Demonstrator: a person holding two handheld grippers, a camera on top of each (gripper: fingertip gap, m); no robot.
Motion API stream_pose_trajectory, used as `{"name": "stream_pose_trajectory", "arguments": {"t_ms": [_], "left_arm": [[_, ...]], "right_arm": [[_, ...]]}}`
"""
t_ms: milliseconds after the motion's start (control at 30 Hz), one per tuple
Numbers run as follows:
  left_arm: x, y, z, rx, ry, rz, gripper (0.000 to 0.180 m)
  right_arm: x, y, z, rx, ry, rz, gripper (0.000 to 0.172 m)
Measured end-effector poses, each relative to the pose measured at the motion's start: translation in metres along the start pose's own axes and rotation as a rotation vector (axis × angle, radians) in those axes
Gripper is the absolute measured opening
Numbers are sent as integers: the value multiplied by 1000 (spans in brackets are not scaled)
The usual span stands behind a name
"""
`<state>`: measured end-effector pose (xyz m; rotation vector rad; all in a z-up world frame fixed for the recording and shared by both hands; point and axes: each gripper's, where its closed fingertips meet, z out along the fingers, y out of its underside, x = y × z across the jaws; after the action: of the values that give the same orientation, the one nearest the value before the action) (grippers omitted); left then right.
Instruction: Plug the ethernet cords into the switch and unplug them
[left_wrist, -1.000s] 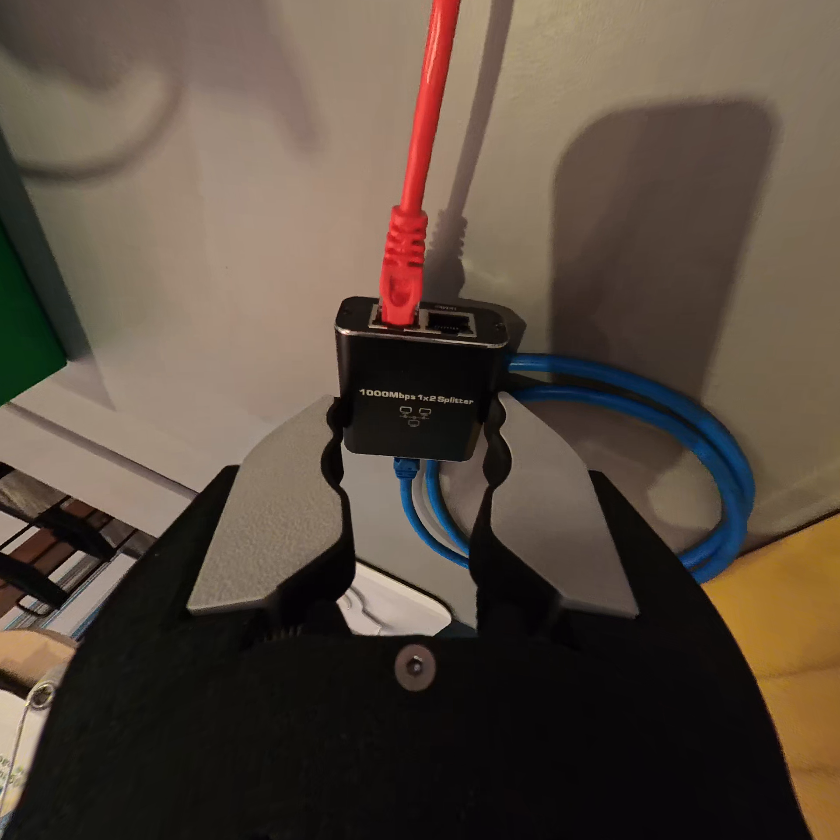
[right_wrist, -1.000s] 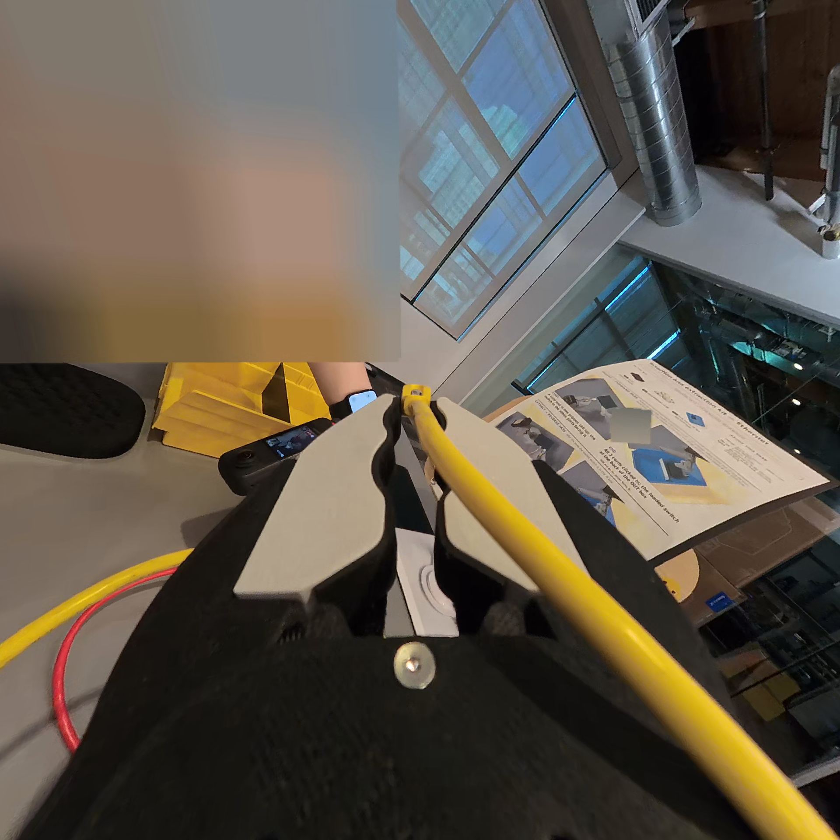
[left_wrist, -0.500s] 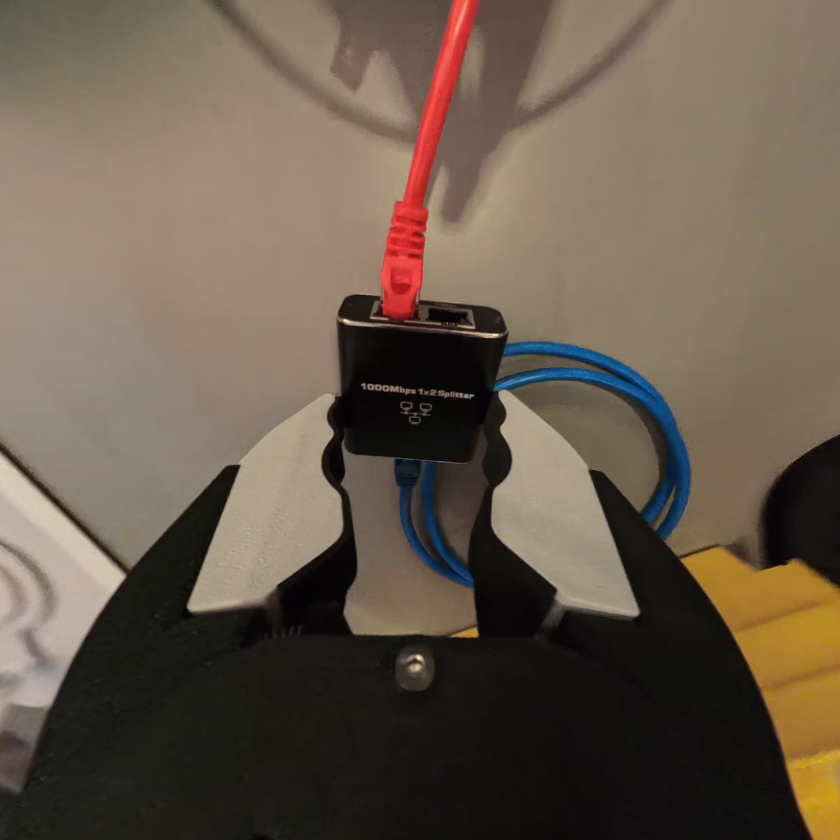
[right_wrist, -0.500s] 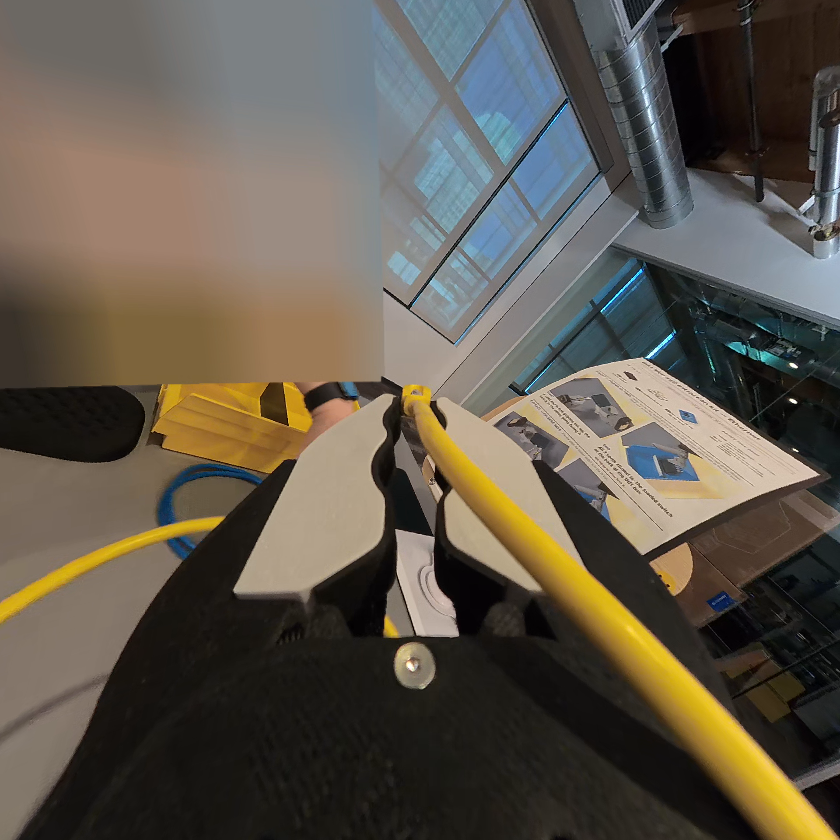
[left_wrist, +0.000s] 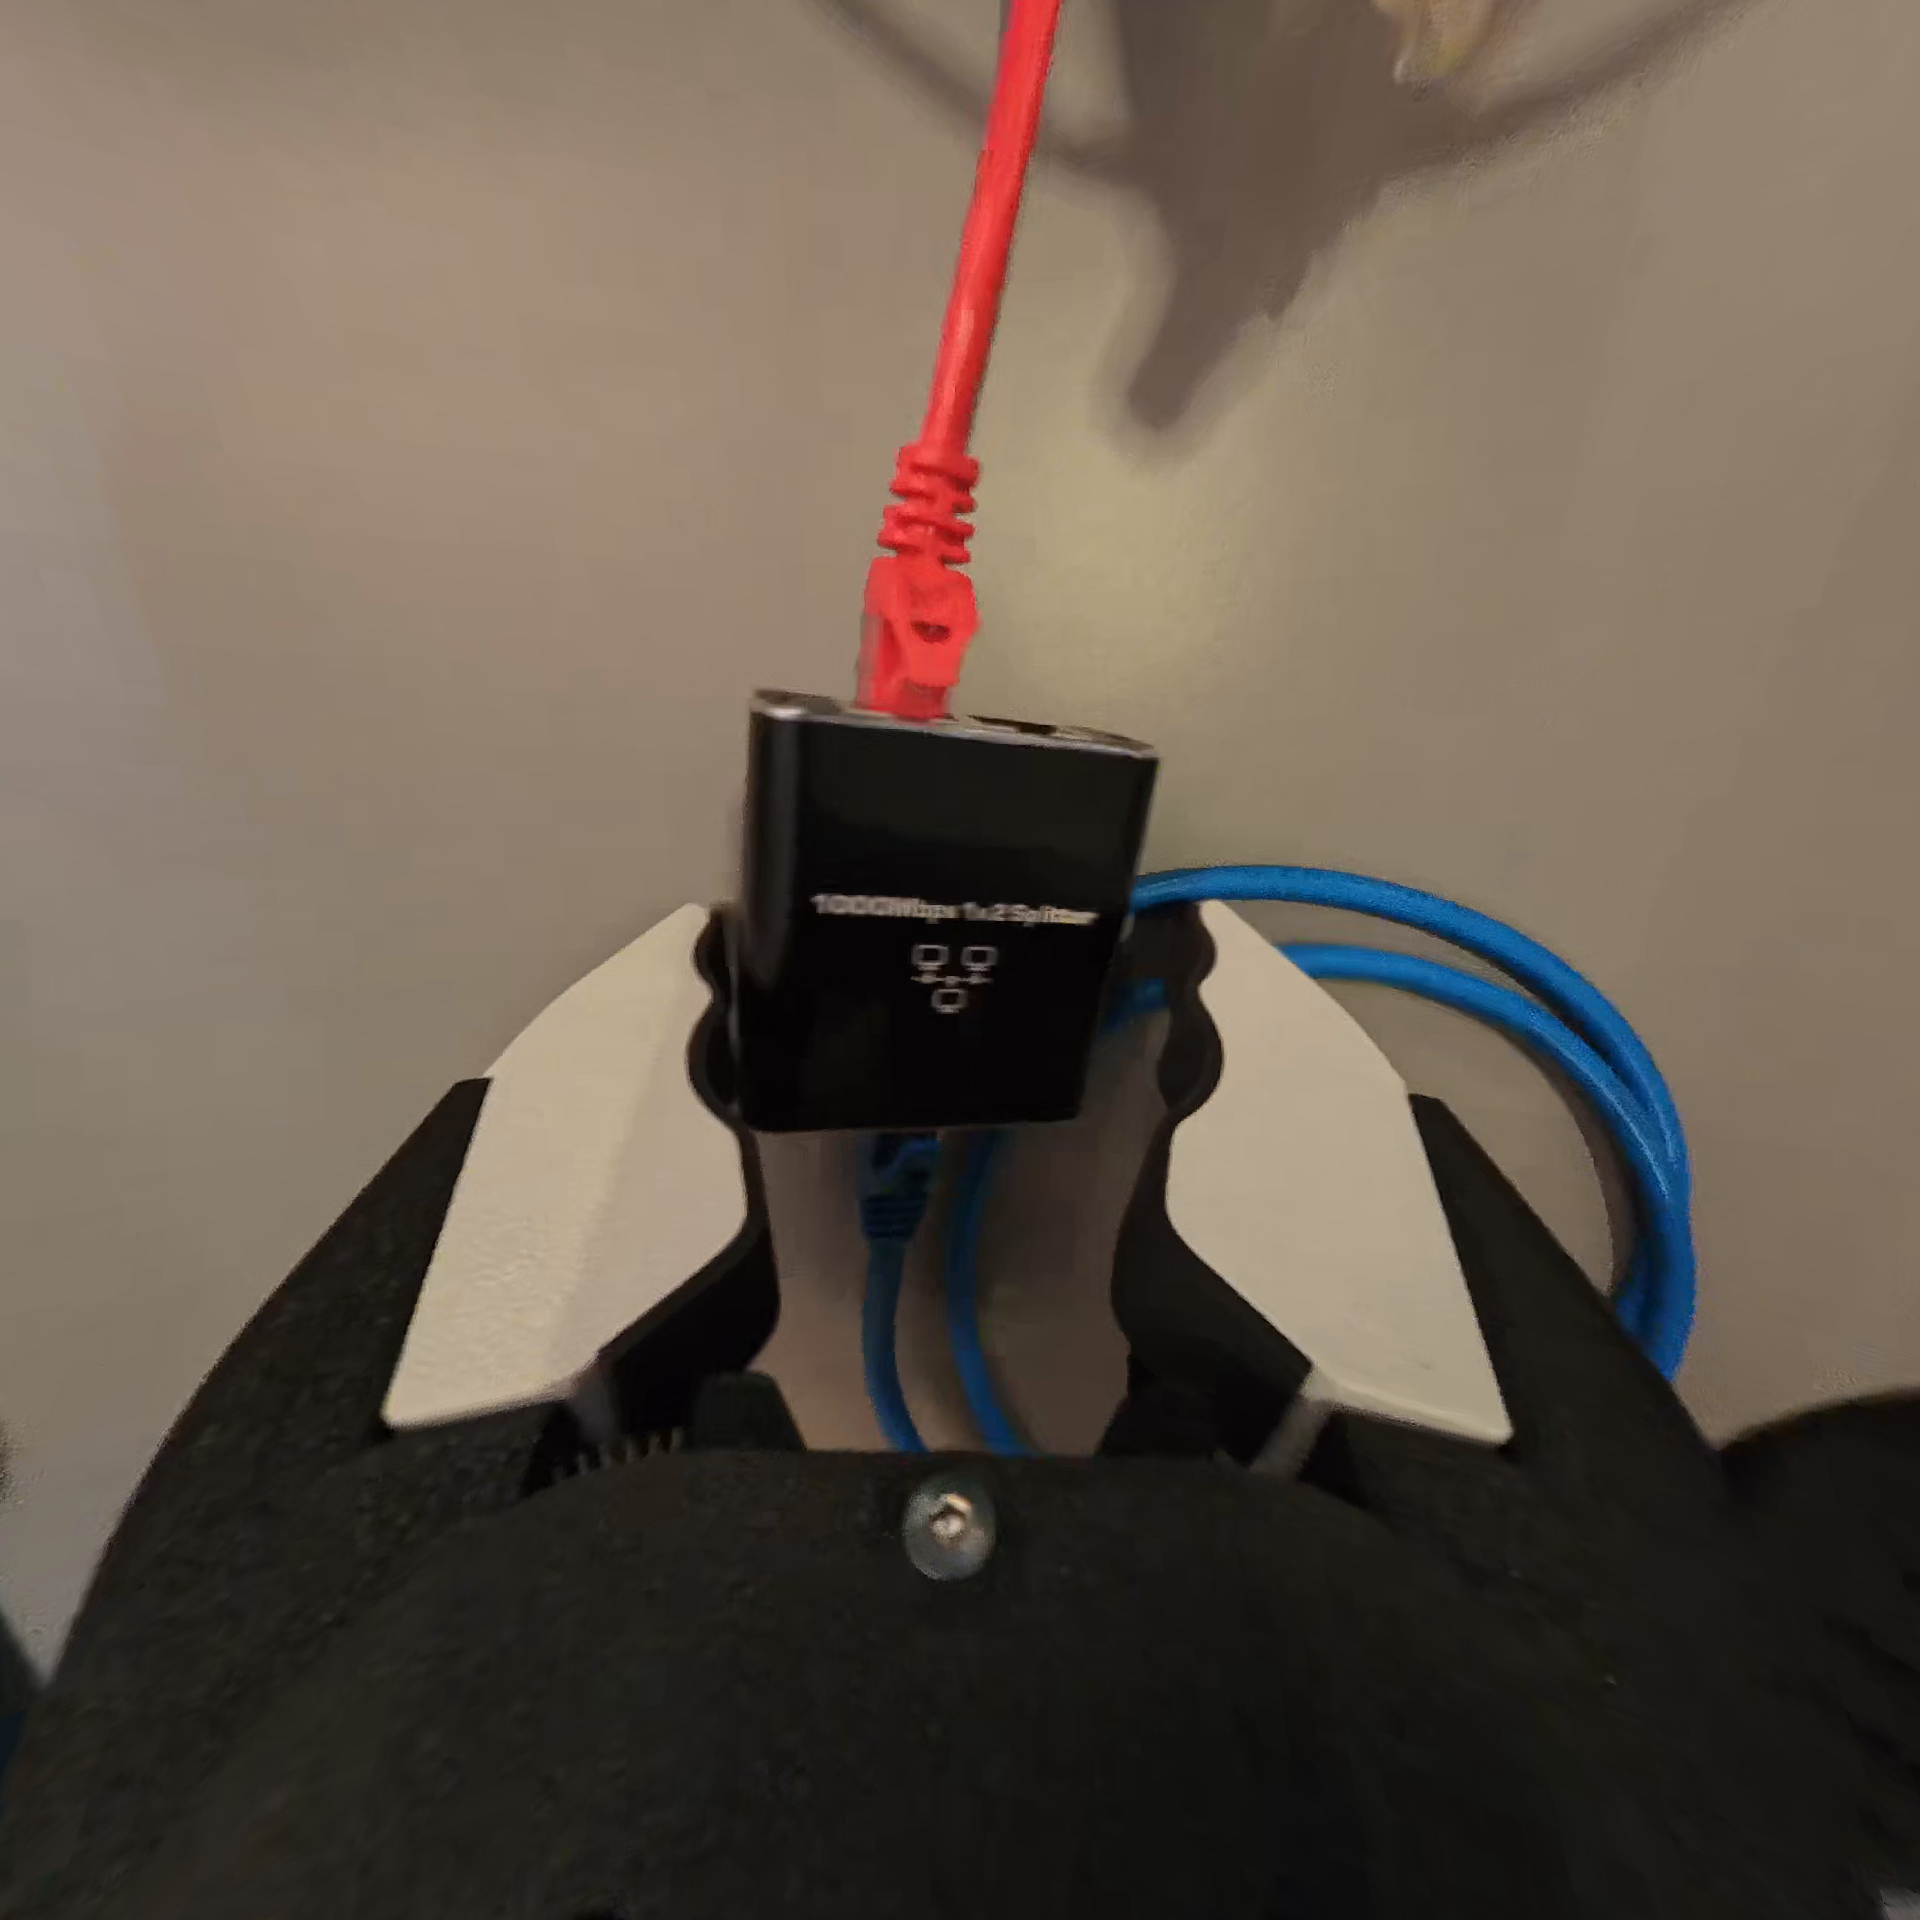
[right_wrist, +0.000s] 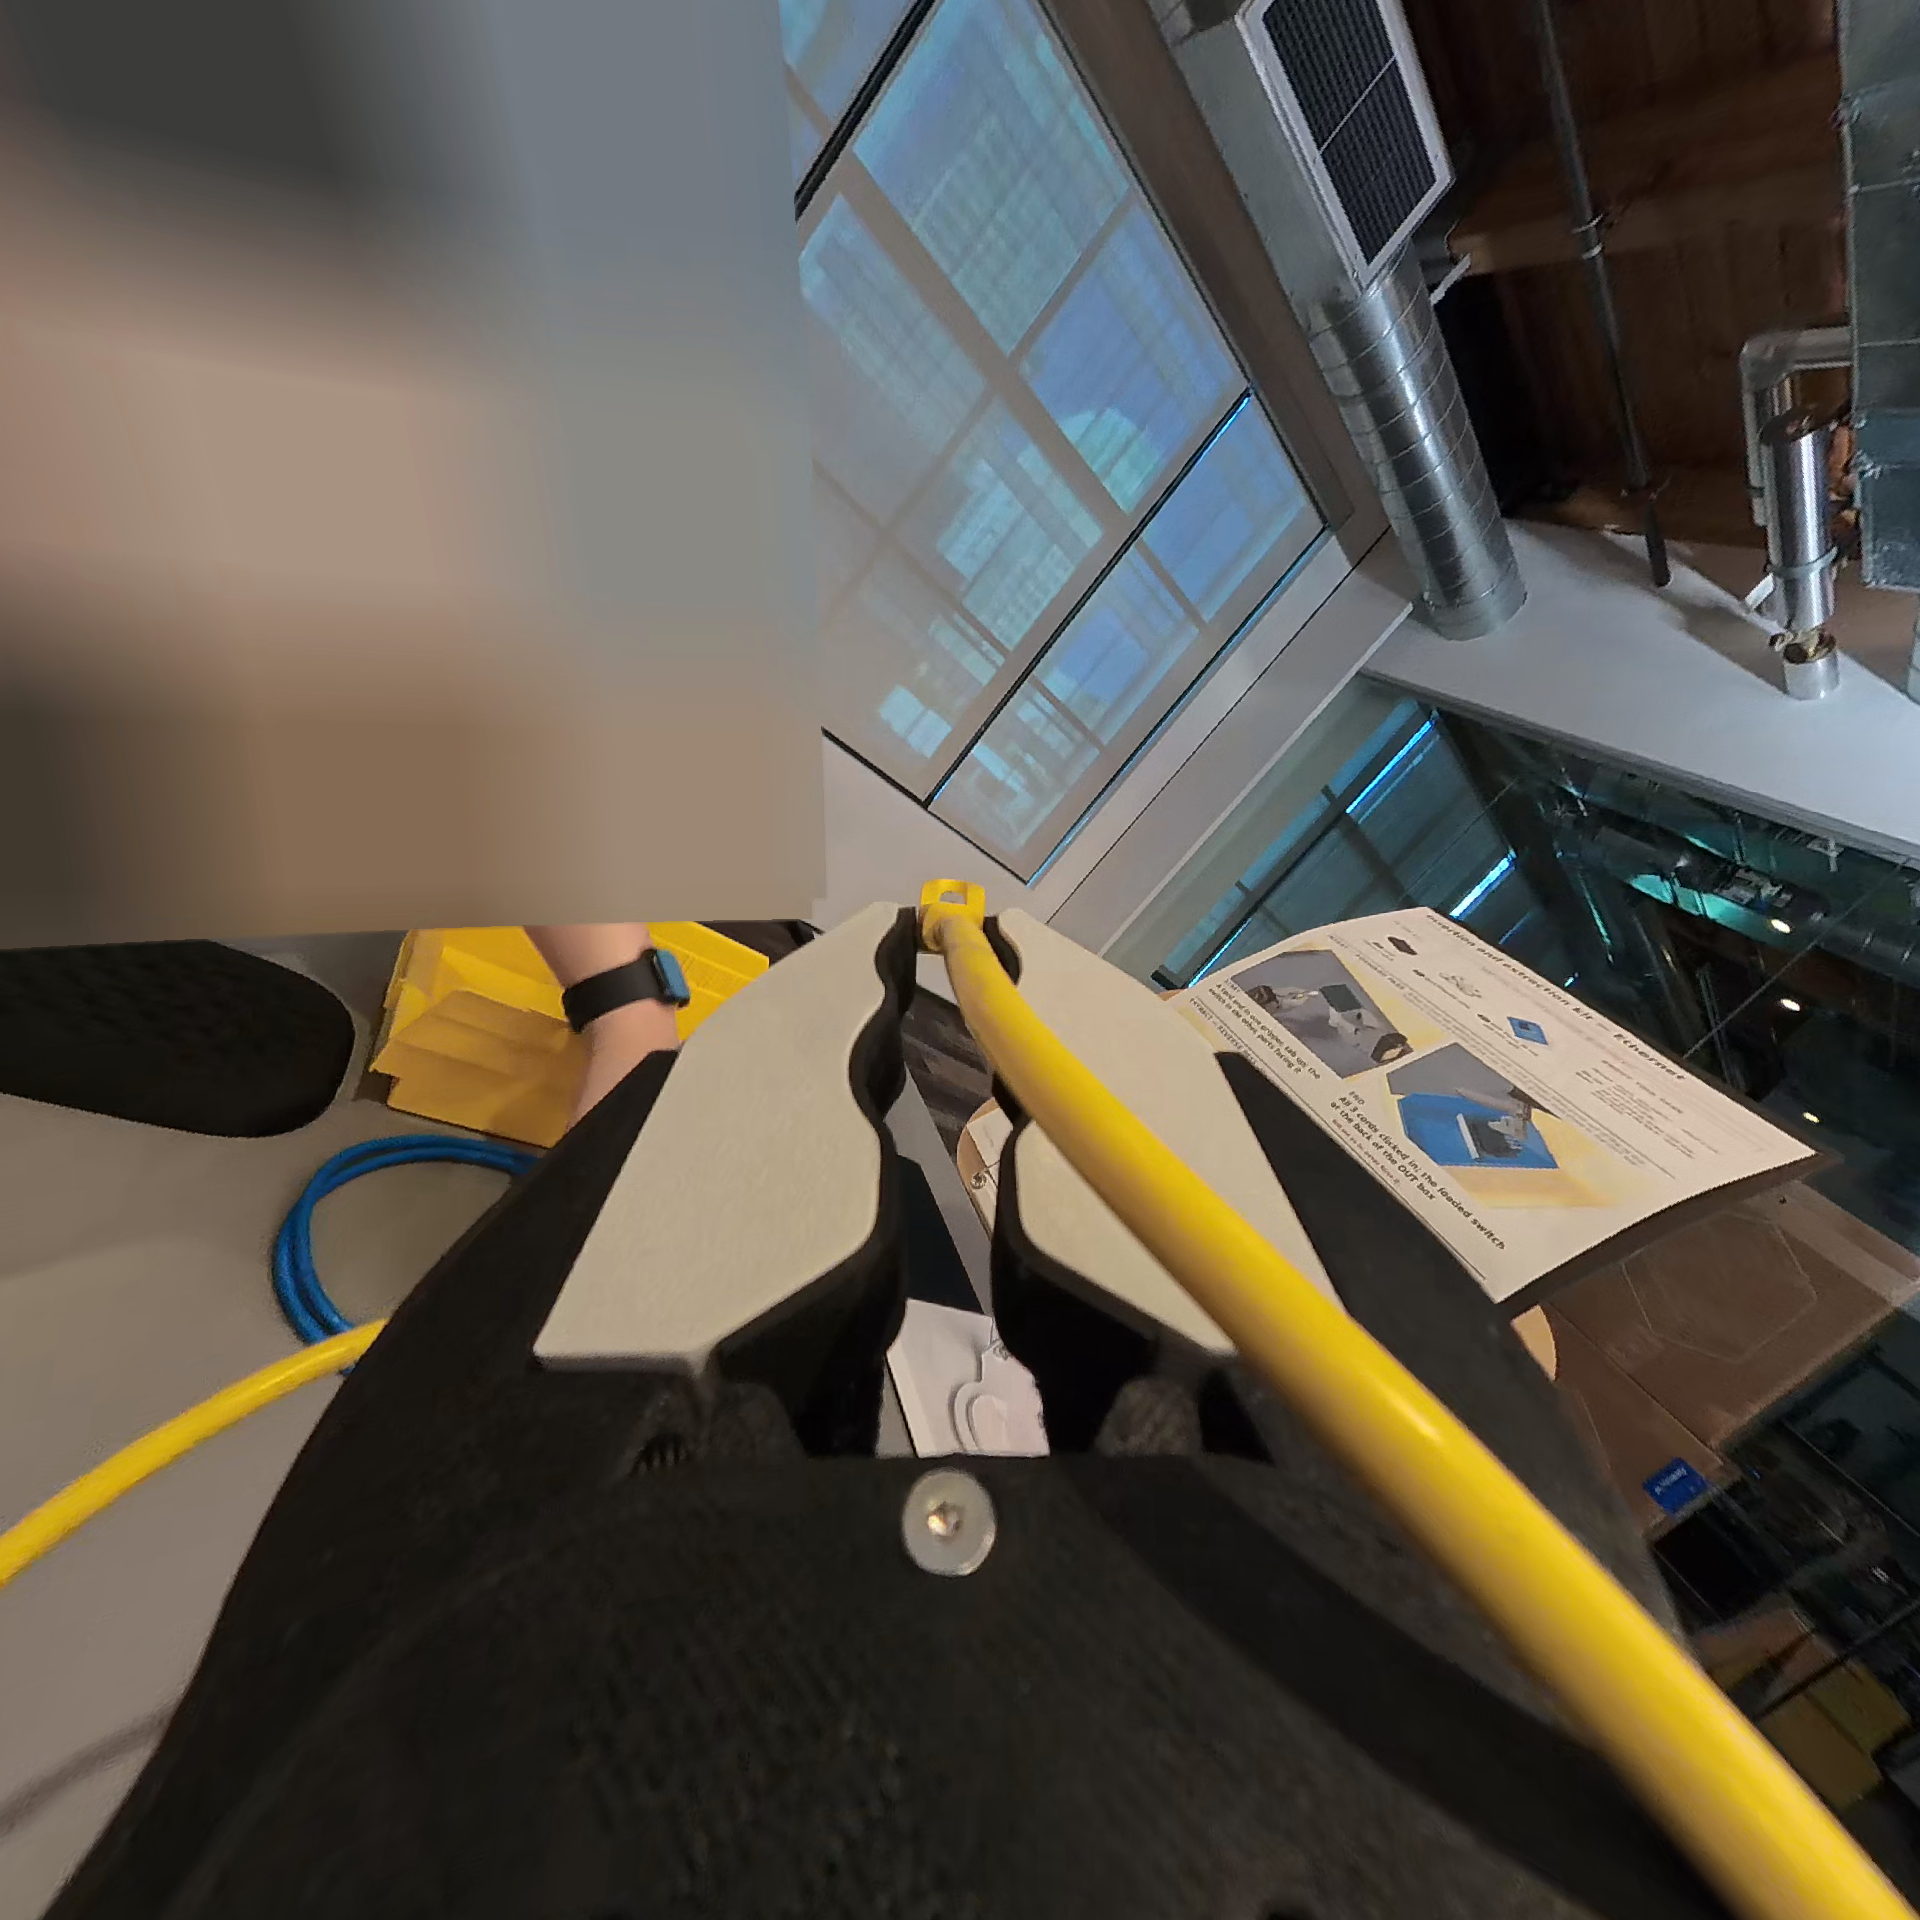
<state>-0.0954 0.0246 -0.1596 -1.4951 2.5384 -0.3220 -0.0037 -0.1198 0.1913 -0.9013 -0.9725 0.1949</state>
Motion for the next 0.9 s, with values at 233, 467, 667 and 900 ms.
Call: {"name": "stream_pose_trajectory", "arguments": {"t_ms": [233, 467, 667, 900], "left_arm": [[-15, -7, -10, 58, -183, 77, 73], [-12, -7, -12, 30, -340, 239, 62], [-12, -7, -11, 8, -300, 224, 62], [-17, -6, -14, -72, -283, 173, 62]], "right_arm": [[4, -5, -9, 32, 15, 6, 12], [9, -4, -14, 42, 30, 17, 12], [9, -5, -15, 42, 33, 14, 13], [11, -3, -17, 42, 35, 24, 12]]}}
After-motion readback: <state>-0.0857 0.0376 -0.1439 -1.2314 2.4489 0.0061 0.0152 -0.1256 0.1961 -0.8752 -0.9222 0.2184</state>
